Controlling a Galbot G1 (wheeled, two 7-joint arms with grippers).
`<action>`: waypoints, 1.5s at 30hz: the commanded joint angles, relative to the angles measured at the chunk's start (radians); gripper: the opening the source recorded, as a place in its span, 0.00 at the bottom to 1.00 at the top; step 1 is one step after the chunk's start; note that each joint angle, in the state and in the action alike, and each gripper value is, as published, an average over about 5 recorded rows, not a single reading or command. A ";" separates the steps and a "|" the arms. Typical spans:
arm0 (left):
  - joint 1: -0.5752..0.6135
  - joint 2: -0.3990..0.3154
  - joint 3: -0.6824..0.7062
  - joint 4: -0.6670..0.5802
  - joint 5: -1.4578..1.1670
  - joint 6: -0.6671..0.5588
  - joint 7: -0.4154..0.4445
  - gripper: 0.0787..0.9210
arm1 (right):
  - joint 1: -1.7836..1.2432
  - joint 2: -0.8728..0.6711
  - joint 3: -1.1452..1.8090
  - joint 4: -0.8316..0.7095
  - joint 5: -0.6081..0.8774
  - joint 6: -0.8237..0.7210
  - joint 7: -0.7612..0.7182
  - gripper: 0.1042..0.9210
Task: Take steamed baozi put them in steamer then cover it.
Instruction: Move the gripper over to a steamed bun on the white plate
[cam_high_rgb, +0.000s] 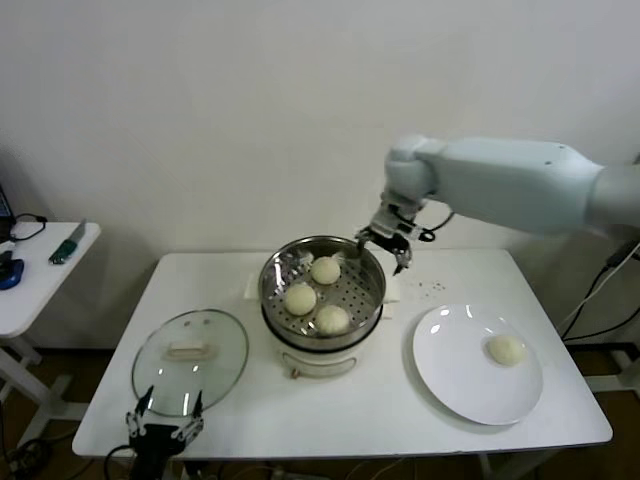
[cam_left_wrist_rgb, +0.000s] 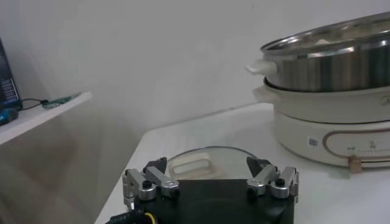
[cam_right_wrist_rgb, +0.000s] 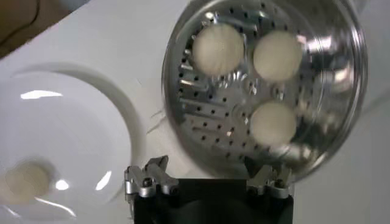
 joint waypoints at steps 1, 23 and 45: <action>-0.003 0.004 -0.003 -0.002 0.000 0.002 0.000 0.88 | -0.118 -0.375 0.040 0.073 0.040 -0.315 0.013 0.88; -0.009 -0.012 0.001 0.008 0.033 0.006 0.000 0.88 | -0.705 -0.441 0.542 -0.186 -0.331 -0.164 -0.041 0.88; -0.017 -0.018 0.005 0.017 0.053 0.015 -0.005 0.88 | -0.761 -0.355 0.590 -0.281 -0.381 -0.146 -0.044 0.88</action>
